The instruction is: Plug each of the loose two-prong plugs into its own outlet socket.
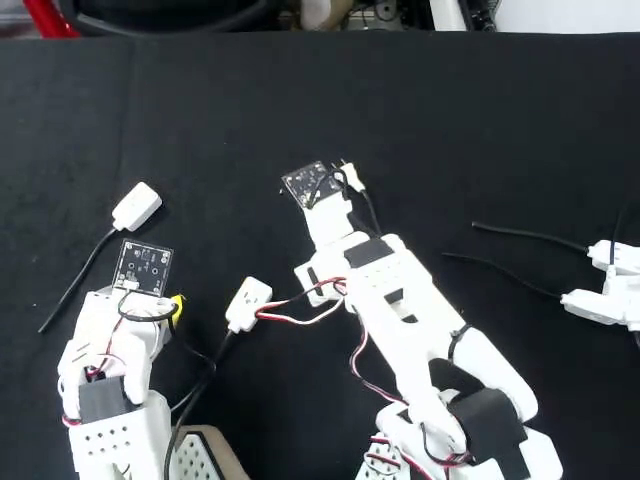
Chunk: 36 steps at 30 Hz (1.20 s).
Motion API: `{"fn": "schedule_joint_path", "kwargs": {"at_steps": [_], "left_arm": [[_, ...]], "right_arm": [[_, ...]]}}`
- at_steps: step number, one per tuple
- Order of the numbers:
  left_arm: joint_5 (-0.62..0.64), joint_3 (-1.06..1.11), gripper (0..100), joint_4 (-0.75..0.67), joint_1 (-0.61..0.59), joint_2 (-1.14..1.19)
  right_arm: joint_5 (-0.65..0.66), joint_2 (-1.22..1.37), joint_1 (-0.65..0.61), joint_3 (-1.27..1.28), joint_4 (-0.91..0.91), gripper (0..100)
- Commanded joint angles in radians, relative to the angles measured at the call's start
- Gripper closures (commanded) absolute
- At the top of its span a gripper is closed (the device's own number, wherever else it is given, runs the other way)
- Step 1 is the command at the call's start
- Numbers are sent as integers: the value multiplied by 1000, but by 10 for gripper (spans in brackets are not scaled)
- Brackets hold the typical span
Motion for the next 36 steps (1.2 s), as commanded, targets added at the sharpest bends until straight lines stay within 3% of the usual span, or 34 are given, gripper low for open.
{"fn": "schedule_joint_path", "kwargs": {"at_steps": [1,6,13,22,28,30,36], "left_arm": [[-11,19,704,3,-10,-3],[-11,19,704,2,-10,-3],[-11,19,704,2,-12,-3],[-11,19,704,-2,-12,-3],[-11,19,704,-3,-12,-2],[-11,19,704,-2,-12,-2],[-11,19,704,0,-12,-2]], "right_arm": [[11,16,11,-5,28,982],[11,12,9,-13,80,873],[11,15,11,-24,29,949],[31,10,-3,-19,-3,939],[321,24,-101,-277,298,790],[413,50,-91,-397,394,792],[621,217,-86,-593,393,826]]}}
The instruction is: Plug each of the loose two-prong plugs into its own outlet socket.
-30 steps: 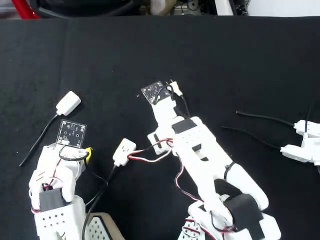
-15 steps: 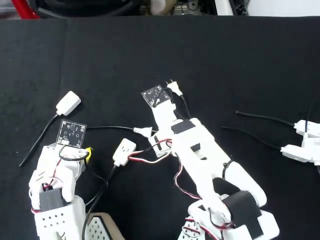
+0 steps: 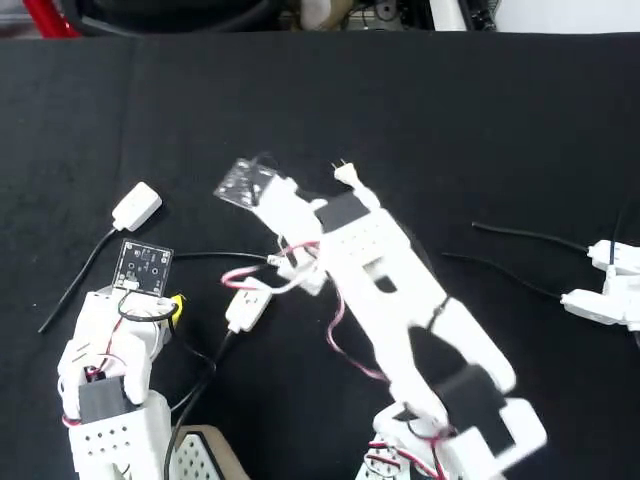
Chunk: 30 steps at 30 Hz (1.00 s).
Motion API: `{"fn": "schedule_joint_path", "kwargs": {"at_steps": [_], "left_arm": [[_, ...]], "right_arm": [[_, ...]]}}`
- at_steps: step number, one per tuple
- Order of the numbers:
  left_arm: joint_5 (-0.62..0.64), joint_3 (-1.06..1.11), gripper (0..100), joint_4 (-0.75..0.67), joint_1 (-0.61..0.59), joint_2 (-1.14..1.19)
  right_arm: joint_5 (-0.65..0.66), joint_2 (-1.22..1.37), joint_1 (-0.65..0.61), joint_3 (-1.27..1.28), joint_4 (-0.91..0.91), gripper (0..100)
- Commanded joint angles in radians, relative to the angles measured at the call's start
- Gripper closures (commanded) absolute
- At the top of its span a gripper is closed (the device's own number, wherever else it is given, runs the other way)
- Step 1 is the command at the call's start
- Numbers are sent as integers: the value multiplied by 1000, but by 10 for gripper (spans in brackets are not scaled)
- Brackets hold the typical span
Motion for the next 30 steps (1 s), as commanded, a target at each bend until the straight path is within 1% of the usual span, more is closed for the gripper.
{"fn": "schedule_joint_path", "kwargs": {"at_steps": [1,3,5,7,9,18,30], "left_arm": [[-11,19,704,0,-12,-2],[-11,19,704,0,-12,-2],[-11,19,704,0,-12,-2],[-11,19,704,0,-12,-2],[-11,19,704,0,-12,-2],[-11,19,704,0,-12,-2],[-9,19,704,0,-12,-2]], "right_arm": [[110,97,-2,-157,15,825],[160,168,2,-222,54,822],[244,245,-3,-272,114,789],[290,315,-6,-325,144,752],[296,377,-12,-383,157,736],[296,550,-17,-559,198,737],[298,624,-17,-579,190,737]]}}
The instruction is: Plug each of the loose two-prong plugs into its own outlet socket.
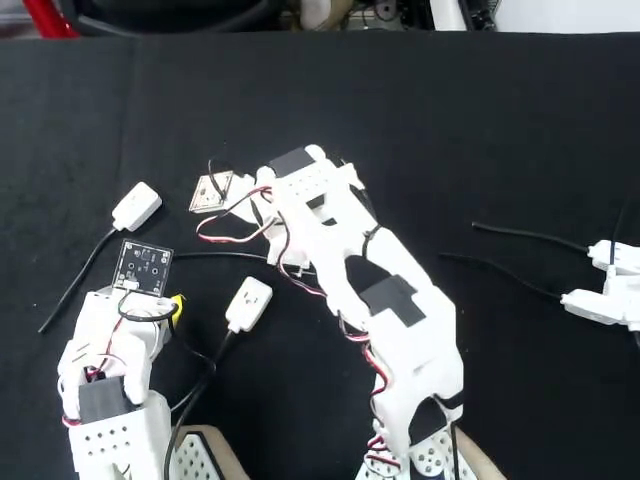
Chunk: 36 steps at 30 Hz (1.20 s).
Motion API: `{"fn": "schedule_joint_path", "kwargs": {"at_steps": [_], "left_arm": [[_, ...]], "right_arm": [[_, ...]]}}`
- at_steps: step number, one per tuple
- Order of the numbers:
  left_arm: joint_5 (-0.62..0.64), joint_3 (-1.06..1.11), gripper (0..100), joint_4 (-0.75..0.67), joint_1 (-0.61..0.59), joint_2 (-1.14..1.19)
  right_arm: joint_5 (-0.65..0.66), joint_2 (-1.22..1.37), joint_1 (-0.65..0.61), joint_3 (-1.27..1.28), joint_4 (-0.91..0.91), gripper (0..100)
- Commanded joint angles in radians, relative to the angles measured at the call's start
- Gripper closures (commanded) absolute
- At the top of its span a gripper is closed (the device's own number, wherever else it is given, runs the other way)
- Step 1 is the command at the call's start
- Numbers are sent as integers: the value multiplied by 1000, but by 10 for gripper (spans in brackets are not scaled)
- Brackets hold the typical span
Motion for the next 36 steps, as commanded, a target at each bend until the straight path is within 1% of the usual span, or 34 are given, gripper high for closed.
{"fn": "schedule_joint_path", "kwargs": {"at_steps": [1,6,14,21,27,33,36], "left_arm": [[-9,19,704,0,-12,-2],[-9,19,704,0,-12,-2],[-9,19,704,0,-12,-2],[-11,19,704,0,-12,-2],[-11,19,704,0,-12,-2],[-11,19,704,0,-12,-2],[-11,19,704,2,-12,-2]], "right_arm": [[9,7,-14,-47,-2,737],[-15,44,-14,-47,-48,737],[-15,50,-14,-47,-51,744],[-14,45,-14,-48,-51,919],[-23,7,-31,-38,-41,932],[-130,-105,-77,-1,31,955],[-195,-189,-98,107,17,956]]}}
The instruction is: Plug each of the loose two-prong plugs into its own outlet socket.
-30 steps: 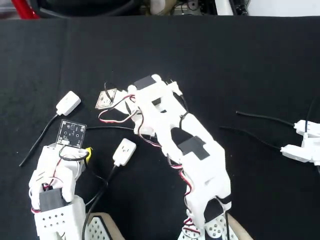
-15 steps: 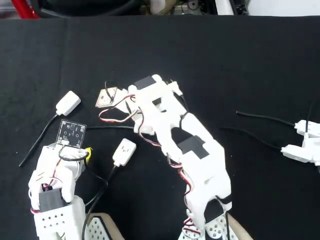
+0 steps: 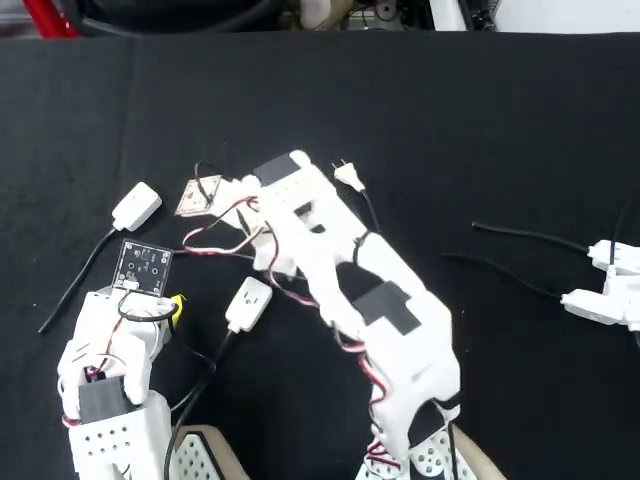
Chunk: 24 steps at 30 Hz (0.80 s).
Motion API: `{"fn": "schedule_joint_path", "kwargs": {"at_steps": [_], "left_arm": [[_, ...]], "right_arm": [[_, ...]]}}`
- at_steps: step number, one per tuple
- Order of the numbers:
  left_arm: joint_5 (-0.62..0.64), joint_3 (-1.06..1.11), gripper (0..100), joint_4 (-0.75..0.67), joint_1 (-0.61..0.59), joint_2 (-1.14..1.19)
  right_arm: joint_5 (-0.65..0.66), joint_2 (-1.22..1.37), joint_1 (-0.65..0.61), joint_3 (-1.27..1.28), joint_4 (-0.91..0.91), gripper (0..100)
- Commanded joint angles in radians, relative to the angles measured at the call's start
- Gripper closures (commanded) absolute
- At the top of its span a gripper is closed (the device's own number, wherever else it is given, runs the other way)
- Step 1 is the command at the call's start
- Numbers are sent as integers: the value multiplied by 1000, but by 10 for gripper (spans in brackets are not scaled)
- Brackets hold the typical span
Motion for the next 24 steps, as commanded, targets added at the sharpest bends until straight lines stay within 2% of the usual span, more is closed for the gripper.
{"fn": "schedule_joint_path", "kwargs": {"at_steps": [1,7,10,16,22,24], "left_arm": [[-11,19,704,2,-12,-2],[-11,19,704,2,-12,-2],[-11,19,704,2,-12,-2],[-11,19,704,3,-12,-2],[-11,19,704,3,-12,-2],[-11,19,704,3,-12,-2]], "right_arm": [[-77,-147,-28,114,-23,956],[-253,-294,58,426,-310,956],[-358,-337,104,498,-384,956],[-405,-335,163,515,-374,949],[-391,-348,169,516,-348,768],[-387,-384,167,522,-336,756]]}}
